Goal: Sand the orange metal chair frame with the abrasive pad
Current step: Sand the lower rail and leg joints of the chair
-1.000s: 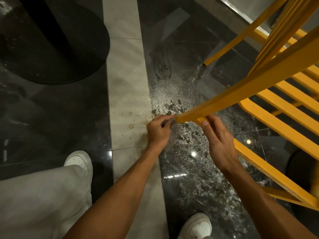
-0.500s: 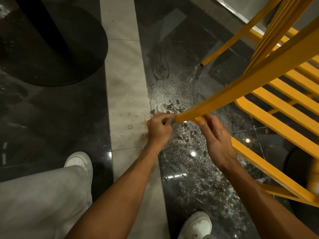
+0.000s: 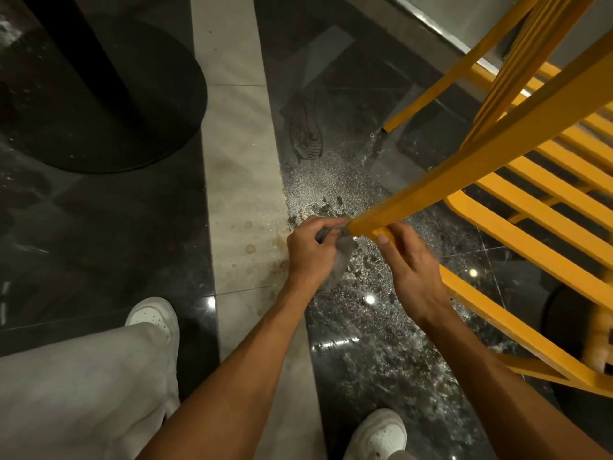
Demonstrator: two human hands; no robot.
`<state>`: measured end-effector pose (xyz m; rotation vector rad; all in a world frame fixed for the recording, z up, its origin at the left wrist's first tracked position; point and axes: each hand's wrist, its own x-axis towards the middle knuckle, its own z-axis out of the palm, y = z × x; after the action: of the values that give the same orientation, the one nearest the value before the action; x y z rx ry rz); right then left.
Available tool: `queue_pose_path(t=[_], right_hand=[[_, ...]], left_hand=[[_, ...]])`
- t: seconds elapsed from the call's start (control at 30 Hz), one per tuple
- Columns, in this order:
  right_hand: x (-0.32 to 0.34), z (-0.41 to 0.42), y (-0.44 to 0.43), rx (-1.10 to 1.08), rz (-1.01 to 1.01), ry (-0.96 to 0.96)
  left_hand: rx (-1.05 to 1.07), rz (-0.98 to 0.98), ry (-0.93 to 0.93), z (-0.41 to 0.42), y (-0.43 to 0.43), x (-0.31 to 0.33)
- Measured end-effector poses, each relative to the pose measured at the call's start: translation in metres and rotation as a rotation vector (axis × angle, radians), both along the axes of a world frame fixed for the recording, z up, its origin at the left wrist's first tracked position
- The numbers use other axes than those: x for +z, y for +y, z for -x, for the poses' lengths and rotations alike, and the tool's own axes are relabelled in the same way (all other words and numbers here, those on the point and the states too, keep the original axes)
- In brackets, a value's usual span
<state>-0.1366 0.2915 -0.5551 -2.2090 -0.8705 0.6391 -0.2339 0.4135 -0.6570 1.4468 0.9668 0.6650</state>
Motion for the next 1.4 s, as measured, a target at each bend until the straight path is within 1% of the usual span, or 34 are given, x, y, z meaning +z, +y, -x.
queue_pose_path(t=[0.13,0.27,0.37,0.5,0.57,0.67,0.83,1.07,1.13,1.3,1.37,1.4], right_hand=[[0.001,0.000,0.001,-0.003,0.017,0.024],[0.001,-0.001,0.000,0.000,0.015,0.020],[0.001,-0.001,0.000,0.007,0.013,0.034],[0.003,0.000,0.001,0.014,0.004,0.037],[0.004,0.000,0.001,0.014,0.001,0.039],[0.006,-0.001,0.001,0.015,0.004,0.050],[0.010,-0.002,0.000,0.011,0.004,0.063],[0.020,0.001,0.001,0.018,-0.008,0.112],[0.022,0.000,0.001,0.014,-0.007,0.124],[0.019,-0.007,-0.004,0.014,0.009,0.140],[0.018,-0.010,-0.005,0.016,0.017,0.140],[0.017,-0.010,-0.006,0.016,0.021,0.149]], left_hand=[[0.006,0.018,0.059,0.001,0.003,-0.004],[-0.026,0.048,-0.021,-0.003,0.005,0.015],[-0.029,0.061,-0.058,-0.002,0.004,0.017],[-0.009,0.048,0.051,0.002,0.003,0.008],[-0.026,0.058,0.067,0.002,0.004,0.015],[-0.081,0.089,-0.022,-0.003,0.010,0.042],[-0.073,-0.057,-0.199,-0.006,0.005,0.068],[-0.003,0.009,-0.132,0.005,-0.009,0.046],[-0.019,-0.044,-0.152,0.005,-0.010,0.058],[0.023,-0.228,-0.302,-0.005,-0.010,0.095],[0.033,-0.292,-0.303,-0.007,-0.009,0.093],[0.033,-0.298,-0.274,-0.006,-0.009,0.086]])
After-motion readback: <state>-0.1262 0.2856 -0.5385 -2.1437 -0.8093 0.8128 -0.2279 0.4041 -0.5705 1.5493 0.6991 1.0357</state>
